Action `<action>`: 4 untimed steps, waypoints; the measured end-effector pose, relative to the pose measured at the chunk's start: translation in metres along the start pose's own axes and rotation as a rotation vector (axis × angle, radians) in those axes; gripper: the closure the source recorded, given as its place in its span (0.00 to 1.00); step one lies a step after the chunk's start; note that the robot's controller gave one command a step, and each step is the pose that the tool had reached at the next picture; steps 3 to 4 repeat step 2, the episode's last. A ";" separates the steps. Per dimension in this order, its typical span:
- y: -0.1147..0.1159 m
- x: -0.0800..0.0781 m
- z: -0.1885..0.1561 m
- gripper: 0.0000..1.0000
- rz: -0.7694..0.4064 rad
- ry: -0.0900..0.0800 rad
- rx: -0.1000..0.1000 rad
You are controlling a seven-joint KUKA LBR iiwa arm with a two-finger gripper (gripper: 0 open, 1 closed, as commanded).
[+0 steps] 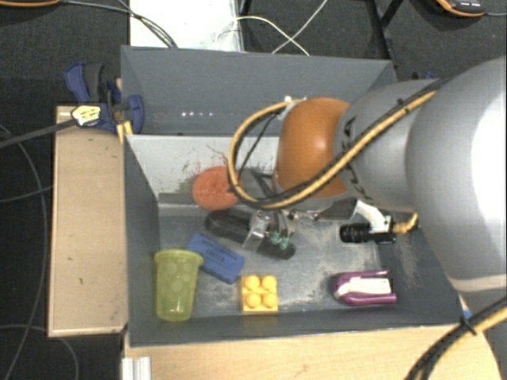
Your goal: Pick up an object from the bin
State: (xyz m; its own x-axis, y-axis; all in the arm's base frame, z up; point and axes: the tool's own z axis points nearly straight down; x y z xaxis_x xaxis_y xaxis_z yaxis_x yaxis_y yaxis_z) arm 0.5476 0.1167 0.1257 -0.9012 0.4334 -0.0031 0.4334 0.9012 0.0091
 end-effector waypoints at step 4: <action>-0.001 0.001 -0.023 1.00 -0.003 0.006 0.005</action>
Offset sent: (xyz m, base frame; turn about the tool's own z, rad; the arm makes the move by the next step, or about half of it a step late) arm 0.0000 0.0001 0.0713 0.0000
